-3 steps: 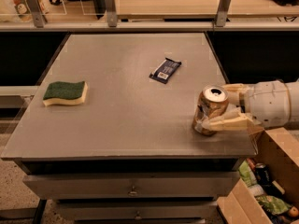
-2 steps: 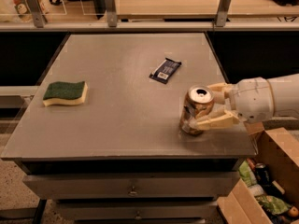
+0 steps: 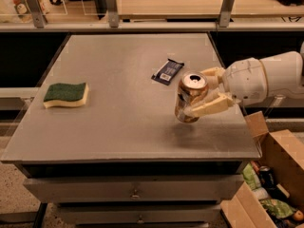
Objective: Move orange can near rxbar blueberry
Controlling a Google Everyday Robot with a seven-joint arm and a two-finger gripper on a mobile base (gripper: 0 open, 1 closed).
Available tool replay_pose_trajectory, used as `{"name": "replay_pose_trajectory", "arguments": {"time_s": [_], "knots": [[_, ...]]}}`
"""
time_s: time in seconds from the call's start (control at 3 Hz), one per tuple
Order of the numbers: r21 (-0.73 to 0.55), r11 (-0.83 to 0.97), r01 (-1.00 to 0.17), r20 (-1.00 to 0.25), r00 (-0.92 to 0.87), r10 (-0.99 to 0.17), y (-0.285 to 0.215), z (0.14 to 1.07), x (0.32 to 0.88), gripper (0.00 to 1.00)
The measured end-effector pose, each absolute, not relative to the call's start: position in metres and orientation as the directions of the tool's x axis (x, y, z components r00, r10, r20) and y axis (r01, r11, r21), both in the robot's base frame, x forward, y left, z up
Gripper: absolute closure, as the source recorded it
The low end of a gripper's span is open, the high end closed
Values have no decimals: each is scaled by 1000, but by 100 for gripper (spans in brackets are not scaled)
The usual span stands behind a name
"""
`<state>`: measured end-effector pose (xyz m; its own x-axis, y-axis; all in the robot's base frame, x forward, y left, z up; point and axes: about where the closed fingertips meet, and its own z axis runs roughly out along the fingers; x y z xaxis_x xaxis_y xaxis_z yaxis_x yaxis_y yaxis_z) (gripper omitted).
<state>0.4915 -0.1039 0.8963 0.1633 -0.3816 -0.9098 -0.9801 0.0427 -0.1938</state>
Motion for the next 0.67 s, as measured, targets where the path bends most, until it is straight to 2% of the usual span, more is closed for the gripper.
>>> {"name": "replay_pose_trajectory", "arguments": {"time_s": [0.67], "knots": [[-198, 84, -977, -891, 143, -432, -98, 904, 565, 100]]}}
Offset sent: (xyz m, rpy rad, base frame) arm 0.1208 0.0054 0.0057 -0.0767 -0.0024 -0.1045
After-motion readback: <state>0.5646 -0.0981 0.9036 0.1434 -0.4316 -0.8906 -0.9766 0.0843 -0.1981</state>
